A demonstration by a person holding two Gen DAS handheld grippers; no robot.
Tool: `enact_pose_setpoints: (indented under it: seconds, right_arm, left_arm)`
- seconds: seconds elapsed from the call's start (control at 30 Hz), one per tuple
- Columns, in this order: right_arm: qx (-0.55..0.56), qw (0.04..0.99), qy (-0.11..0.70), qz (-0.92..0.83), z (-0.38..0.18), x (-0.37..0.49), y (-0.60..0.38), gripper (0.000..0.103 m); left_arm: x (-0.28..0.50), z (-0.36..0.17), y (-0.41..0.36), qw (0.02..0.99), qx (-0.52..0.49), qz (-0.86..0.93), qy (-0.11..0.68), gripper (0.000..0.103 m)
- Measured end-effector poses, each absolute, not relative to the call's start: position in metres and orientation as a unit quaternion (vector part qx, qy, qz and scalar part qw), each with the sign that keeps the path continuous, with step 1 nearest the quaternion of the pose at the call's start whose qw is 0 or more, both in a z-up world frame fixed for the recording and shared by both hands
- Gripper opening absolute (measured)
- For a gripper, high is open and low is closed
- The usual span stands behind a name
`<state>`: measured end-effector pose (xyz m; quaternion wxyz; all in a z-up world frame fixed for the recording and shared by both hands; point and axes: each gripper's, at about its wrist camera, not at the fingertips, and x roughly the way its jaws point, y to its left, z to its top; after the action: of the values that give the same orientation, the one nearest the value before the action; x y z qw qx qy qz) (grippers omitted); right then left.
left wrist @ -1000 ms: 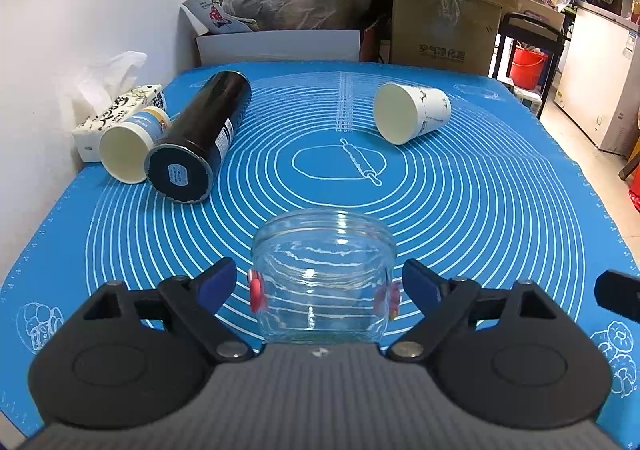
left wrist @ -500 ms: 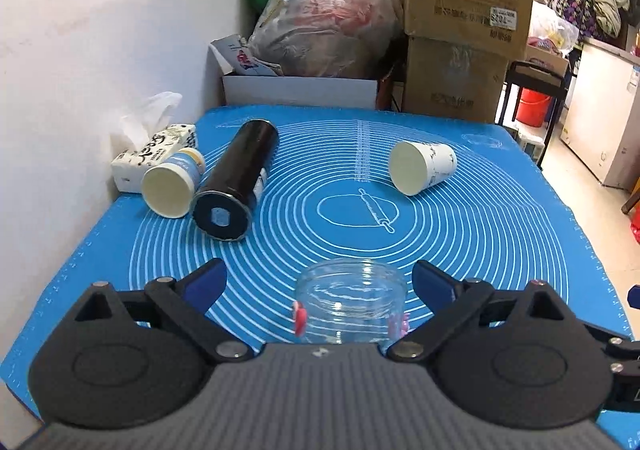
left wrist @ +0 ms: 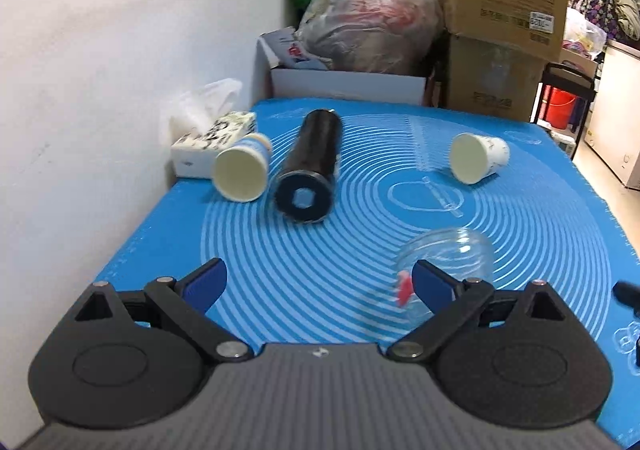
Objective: Flip cup upside down
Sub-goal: 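Lower the jar onto the mat and open the left tool, then grasp the glass jar with the right tool, rolled sideways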
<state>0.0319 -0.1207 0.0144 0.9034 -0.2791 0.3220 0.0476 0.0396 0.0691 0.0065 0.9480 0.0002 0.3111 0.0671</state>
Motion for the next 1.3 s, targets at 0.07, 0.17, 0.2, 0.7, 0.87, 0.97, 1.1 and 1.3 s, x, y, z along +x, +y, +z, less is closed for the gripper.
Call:
enact_pose_setpoints:
  seconds: [0.07, 0.17, 0.2, 0.7, 0.87, 0.97, 1.1, 1.3]
  right_arm:
    - [-0.354, 0.879, 0.315, 0.05, 0.014, 0.034, -0.102, 0.103]
    - [-0.461, 0.832, 0.304, 0.059, 0.012, 0.036, -0.073, 0.103]
    - [-0.49, 0.816, 0.301, 0.063, 0.011, 0.035, -0.064, 0.103]
    - [-0.921, 0.359, 0.088, 0.123, -0.074, 0.009, -0.003, 0.103]
    - [-0.973, 0.187, -0.021, 0.136, -0.1, 0.016, -0.009, 0.103]
    - [-0.98, 0.087, -0.087, 0.158, -0.114, 0.021, -0.019, 0.103]
    - [-0.973, 0.001, -0.122, 0.198, -0.136, 0.025, -0.023, 0.103]
    - [-0.971, -0.017, -0.106, 0.213, -0.162, 0.037, -0.012, 0.087]
  left_arm:
    - [0.037, 0.004, 0.077, 0.948, 0.001, 0.071, 0.309, 0.098]
    - [0.033, 0.001, 0.086, 0.949, 0.009, 0.077, 0.304, 0.098]
    - [0.033, -0.001, 0.09, 0.95, 0.01, 0.078, 0.303, 0.098]
    - [0.032, -0.024, 0.129, 0.951, -0.001, 0.097, 0.295, 0.098]
    - [0.029, -0.032, 0.132, 0.955, 0.006, 0.101, 0.278, 0.098]
    - [0.029, -0.035, 0.135, 0.957, 0.009, 0.101, 0.273, 0.098]
    - [0.033, -0.041, 0.143, 0.955, -0.003, 0.1, 0.281, 0.098]
    - [0.037, -0.047, 0.153, 0.952, -0.011, 0.099, 0.288, 0.098]
